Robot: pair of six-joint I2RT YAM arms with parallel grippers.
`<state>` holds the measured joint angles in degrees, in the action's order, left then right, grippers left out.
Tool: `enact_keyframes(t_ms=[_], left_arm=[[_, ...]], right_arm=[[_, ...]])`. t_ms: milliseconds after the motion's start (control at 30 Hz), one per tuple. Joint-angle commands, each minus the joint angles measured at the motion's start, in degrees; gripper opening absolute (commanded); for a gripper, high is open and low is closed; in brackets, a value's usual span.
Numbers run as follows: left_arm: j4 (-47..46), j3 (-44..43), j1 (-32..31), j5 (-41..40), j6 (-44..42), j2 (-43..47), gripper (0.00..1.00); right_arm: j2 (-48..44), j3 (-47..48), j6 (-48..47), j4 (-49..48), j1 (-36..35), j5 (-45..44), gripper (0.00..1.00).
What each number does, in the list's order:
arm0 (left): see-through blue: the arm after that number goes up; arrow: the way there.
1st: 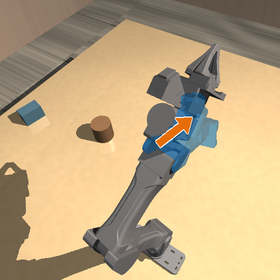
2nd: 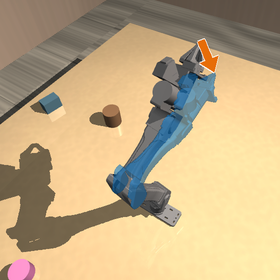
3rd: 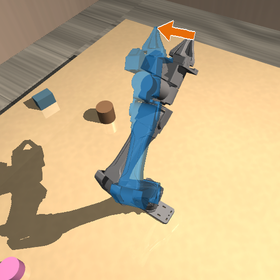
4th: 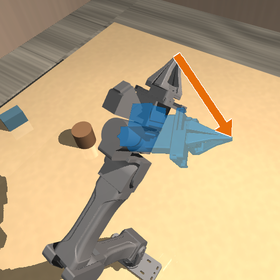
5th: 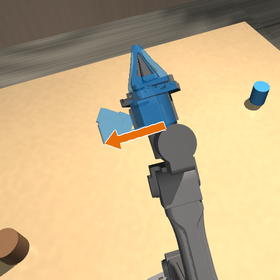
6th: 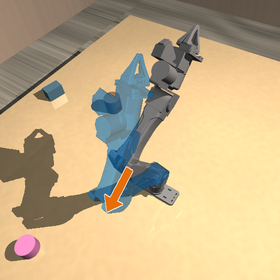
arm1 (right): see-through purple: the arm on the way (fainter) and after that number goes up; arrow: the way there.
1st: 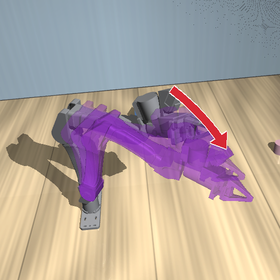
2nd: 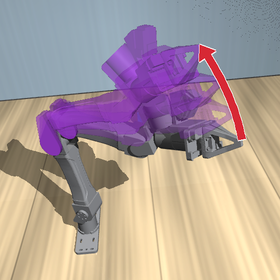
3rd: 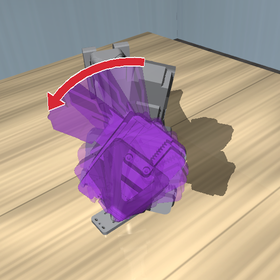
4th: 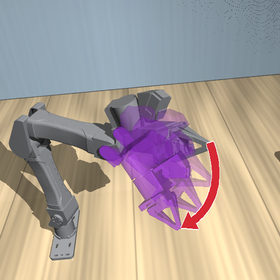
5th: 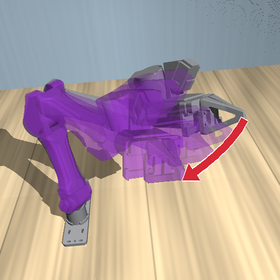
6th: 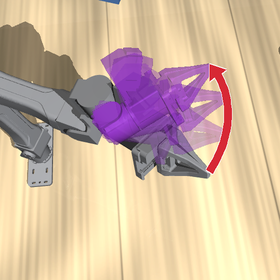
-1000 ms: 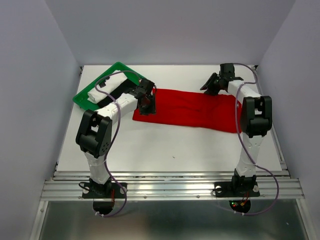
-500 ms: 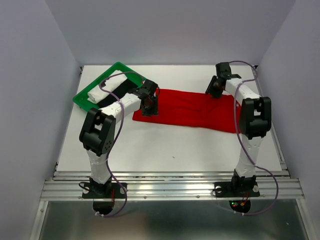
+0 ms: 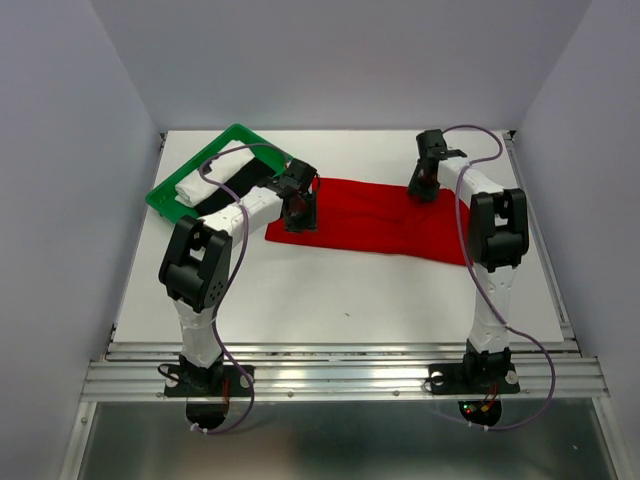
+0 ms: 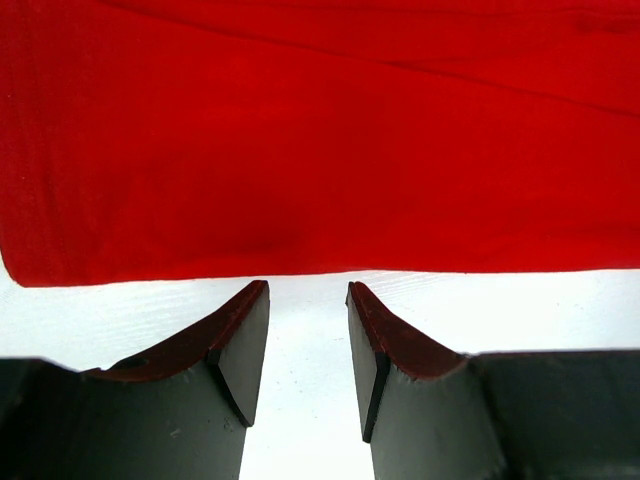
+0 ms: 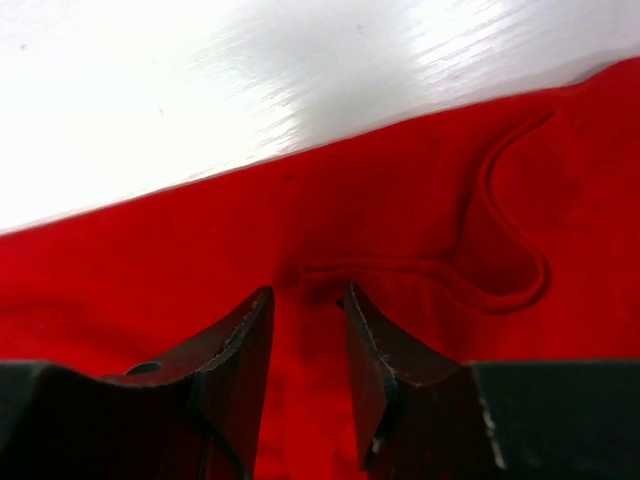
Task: Roll the t-shirts
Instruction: Fold the T-shirt at the center of the board.
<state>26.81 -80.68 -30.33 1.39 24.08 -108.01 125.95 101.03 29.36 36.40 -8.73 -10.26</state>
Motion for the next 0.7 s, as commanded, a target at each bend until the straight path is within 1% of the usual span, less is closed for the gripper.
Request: enact_keyframes(t_ms=[0,100,133,167,200,267,300,333,367,667], left_arm=[[-0.4,-0.2,-0.3,-0.6,-0.4,1.3,0.48],[-0.4,-0.2,-0.3,-0.6,-0.5,1.1,0.48],[-0.4,-0.1,-0.3,-0.5,-0.5,1.2,0.48],[-0.4,-0.2,-0.3,-0.5,-0.5,1.2,0.48],[-0.4,-0.1,-0.3,-0.6,-0.5,1.1,0.48],[-0.4,-0.1,-0.3,-0.7,-0.5,1.0,0.48],[-0.5,-0.1,-0.3,-0.6,-0.6,1.1,0.48],[-0.5,0.0,-0.3,-0.6,-0.6,1.1,0.48],[-0.5,0.0,-0.3,-0.7,-0.5,1.0,0.48],[-0.7,0.0,-0.3,-0.4,-0.4,0.7,0.48]], right_arm=[[0.3,3.2,0.1,0.9,-0.8,-5.2,0.39],[0.9,3.6,0.3,0.9,-0.8,-5.5,0.34],[1.0,3.6,0.4,0.9,-0.8,-5.5,0.29],[1.1,3.7,0.6,0.9,-0.8,-5.5,0.26],[1.1,3.7,0.7,0.8,-0.8,-5.2,0.20],[0.9,3.9,0.9,0.8,-0.8,-5.0,0.13],[0.6,3.7,1.0,0.6,-0.8,-4.8,0.06],[0.2,3.6,1.0,0.4,-0.8,-4.8,0.03],[-0.5,3.3,1.0,-0.1,-0.8,-4.5,0.01],[-1.6,3.9,0.3,-2.5,-1.9,-0.6,0.01]])
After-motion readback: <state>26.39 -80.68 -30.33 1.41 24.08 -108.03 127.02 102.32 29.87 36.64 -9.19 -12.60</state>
